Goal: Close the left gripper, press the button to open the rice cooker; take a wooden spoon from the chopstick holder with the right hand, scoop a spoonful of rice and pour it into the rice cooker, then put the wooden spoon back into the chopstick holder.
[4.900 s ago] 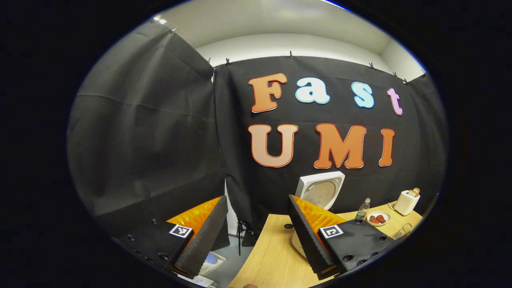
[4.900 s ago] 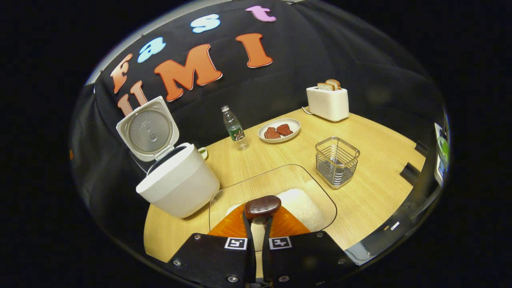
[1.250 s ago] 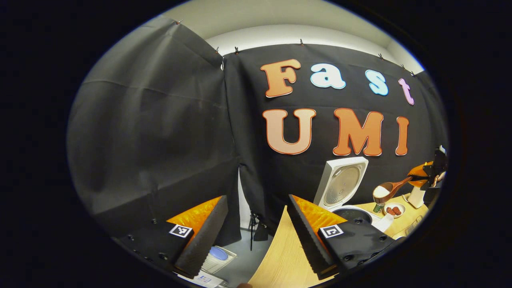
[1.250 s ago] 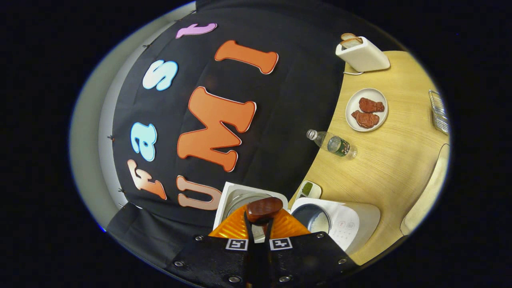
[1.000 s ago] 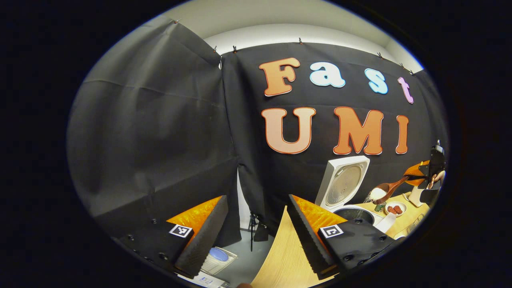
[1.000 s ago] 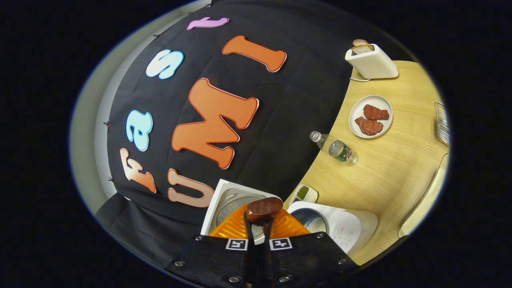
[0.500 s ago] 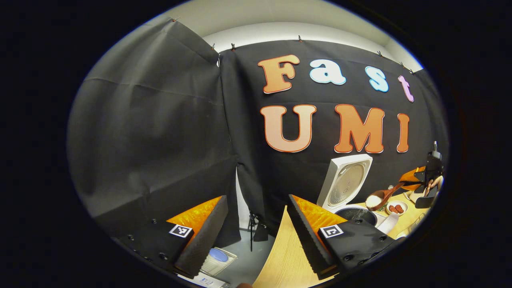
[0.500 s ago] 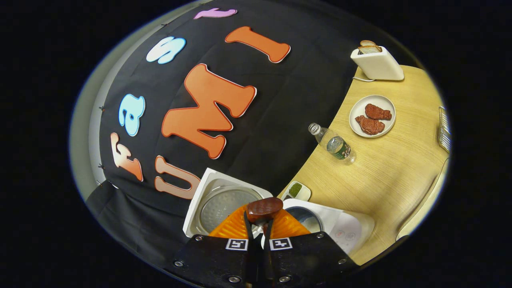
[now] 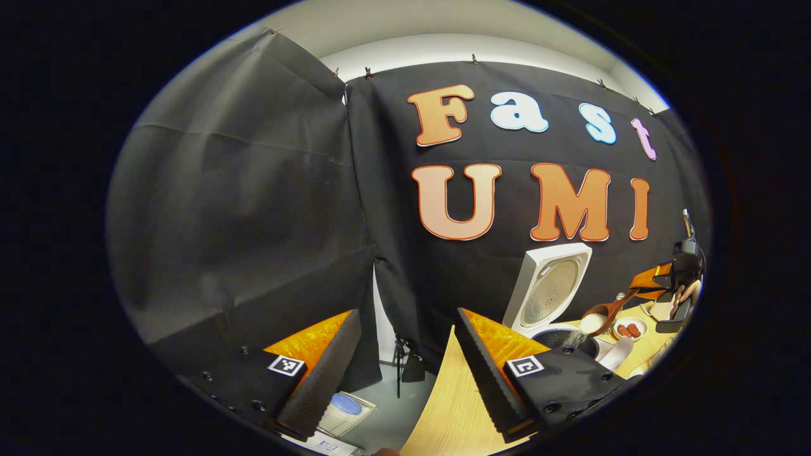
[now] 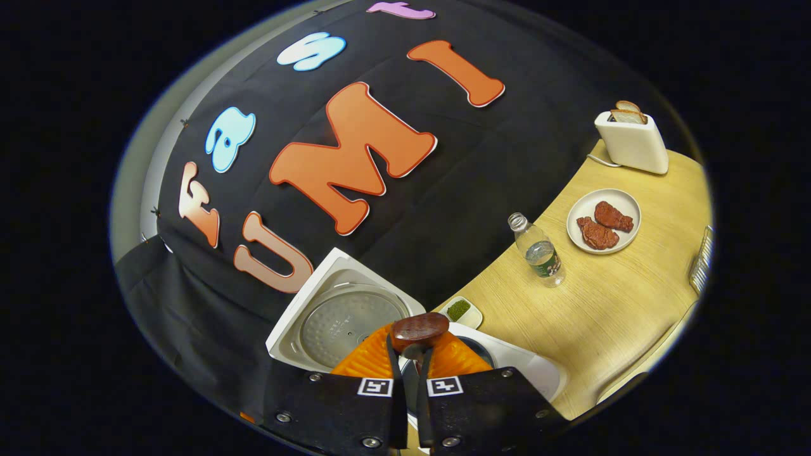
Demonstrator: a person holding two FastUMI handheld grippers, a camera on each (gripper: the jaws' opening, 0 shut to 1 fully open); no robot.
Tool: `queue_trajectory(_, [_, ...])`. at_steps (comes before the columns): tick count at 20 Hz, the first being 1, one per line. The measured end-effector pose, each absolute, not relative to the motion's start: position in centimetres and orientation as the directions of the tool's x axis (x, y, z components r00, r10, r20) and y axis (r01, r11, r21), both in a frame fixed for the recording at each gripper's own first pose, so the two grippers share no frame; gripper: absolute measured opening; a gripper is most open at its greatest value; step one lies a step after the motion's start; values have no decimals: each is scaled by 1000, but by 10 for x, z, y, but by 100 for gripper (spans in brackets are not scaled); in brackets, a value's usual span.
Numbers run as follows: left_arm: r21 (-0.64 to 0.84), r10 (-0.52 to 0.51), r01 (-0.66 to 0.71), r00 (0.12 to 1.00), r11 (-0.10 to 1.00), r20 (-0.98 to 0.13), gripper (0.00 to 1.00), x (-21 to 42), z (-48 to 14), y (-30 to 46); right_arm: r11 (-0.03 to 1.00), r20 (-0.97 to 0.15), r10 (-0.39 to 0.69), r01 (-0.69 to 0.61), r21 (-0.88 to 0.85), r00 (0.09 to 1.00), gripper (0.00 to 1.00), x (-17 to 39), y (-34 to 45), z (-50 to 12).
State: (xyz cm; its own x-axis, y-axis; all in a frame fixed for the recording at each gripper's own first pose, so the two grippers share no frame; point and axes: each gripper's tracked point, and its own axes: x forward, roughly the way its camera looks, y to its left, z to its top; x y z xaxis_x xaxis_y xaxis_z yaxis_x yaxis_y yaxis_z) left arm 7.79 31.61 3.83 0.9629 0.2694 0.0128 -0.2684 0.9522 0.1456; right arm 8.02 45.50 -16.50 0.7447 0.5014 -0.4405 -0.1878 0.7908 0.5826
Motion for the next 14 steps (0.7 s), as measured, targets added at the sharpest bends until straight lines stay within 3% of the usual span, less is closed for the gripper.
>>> queue_trajectory(14, [139,273,-271,962,952,8,100,84,34,320,855,-425,514,-406,322,745,5,76,484,-151])
